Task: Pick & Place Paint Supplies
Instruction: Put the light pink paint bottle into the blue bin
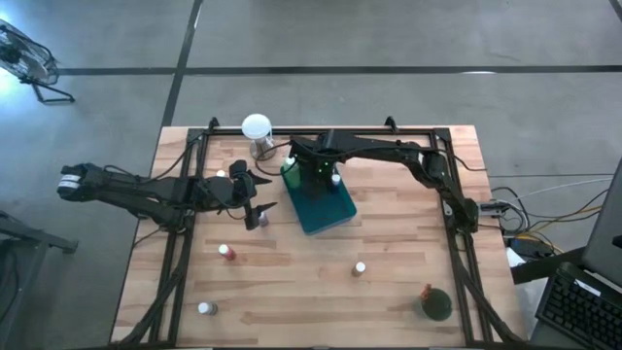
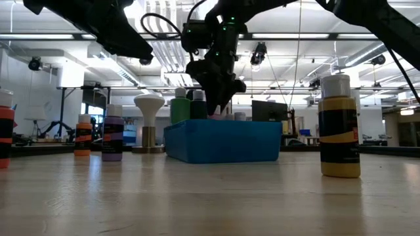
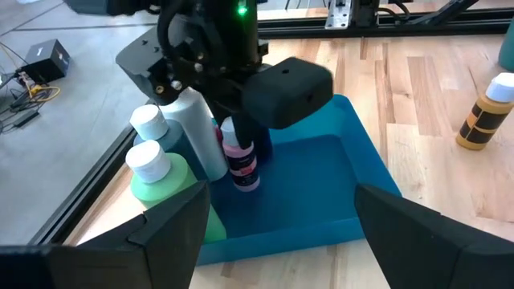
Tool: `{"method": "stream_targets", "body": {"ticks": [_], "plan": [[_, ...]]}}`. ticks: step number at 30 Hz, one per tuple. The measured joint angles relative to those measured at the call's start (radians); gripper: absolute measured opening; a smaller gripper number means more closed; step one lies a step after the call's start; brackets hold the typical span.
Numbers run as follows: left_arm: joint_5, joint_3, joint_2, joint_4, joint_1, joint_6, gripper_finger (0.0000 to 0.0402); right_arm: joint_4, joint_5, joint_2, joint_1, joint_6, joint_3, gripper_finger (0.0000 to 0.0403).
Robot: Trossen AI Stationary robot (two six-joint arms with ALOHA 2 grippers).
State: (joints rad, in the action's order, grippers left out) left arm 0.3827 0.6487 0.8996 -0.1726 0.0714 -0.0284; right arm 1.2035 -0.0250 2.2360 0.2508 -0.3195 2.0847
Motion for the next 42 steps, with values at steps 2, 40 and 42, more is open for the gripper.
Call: {"method": "stream_targets", "body": {"ticks": [2, 40, 42], "plan": [[0.000, 0.000, 0.000, 0.000, 0.000, 0.000, 0.0314, -0.007, 0.000, 0.000, 0.005, -0.007, -0.009, 0.0113], [0.000, 0.000, 0.000, 0.000, 0.000, -0.010, 0.0314, -0.093, 0.008, -0.005, 0.021, 0.037, -0.090, 0.0113], [0.000, 0.000, 0.000, 0.000, 0.000, -0.010, 0.0314, -0.092, -0.011, -0.004, 0.015, 0.036, -0.091, 0.0113]]}}
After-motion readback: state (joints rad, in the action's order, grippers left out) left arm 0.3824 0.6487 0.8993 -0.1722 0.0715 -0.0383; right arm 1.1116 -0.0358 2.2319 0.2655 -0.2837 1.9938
